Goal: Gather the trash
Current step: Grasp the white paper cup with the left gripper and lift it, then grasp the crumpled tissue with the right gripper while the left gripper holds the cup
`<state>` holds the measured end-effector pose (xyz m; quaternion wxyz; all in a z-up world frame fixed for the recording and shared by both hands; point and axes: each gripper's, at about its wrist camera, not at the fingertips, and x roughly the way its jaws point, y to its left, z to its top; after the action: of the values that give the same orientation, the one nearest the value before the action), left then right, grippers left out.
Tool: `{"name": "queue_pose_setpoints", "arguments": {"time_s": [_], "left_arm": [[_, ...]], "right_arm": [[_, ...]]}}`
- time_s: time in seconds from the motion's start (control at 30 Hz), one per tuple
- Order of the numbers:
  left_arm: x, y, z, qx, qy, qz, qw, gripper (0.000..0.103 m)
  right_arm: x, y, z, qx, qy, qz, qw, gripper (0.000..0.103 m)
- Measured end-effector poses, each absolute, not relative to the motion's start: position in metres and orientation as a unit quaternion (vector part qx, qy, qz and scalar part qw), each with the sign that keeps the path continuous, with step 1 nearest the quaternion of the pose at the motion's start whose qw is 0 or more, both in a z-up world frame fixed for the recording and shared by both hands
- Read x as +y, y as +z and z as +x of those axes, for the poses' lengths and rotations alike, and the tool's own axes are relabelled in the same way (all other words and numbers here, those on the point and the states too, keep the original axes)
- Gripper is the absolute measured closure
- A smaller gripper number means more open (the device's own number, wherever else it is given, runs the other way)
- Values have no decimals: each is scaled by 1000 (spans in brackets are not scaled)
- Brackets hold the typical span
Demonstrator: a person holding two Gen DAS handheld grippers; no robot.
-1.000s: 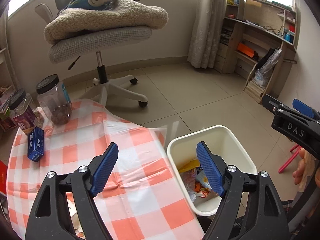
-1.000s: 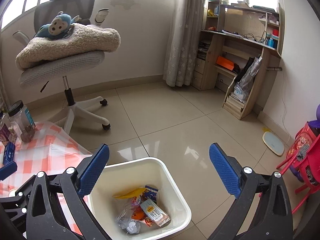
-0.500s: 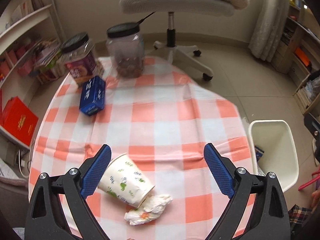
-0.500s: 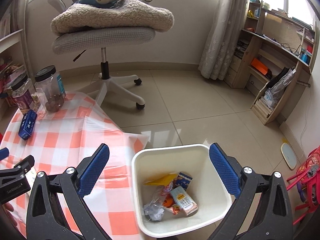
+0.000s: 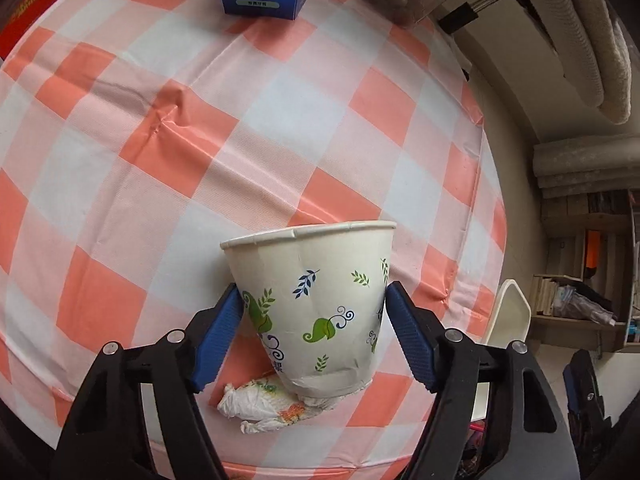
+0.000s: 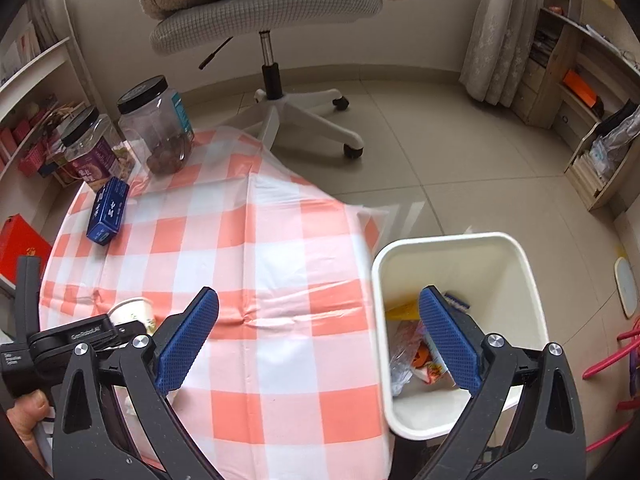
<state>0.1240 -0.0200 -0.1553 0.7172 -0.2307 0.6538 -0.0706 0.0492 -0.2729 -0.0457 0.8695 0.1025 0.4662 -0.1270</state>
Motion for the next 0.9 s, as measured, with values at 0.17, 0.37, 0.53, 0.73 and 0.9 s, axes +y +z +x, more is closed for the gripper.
{"name": "queue_pose_setpoints", "arguments": {"time_s": [0.17, 0.37, 0.53, 0.73, 0.9], "left_arm": [[-13, -143, 123, 635, -100, -218, 734, 49], [22, -74, 119, 532, -62, -125, 835, 50], [51, -16, 98, 445, -46, -76, 891, 48], [76, -6, 88, 420, -41, -64, 904, 47], [95, -21, 90, 436, -29, -64, 897, 47]], "right_arm": [[-256, -69, 55, 519, -79, 151, 837, 7], [-217, -99, 59, 582, -22, 204, 787, 8], [-159, -132, 53, 638, 28, 223, 736, 21], [-110, -159, 53, 655, 29, 202, 727, 48], [-92, -155, 65, 627, 35, 157, 763, 61]]}}
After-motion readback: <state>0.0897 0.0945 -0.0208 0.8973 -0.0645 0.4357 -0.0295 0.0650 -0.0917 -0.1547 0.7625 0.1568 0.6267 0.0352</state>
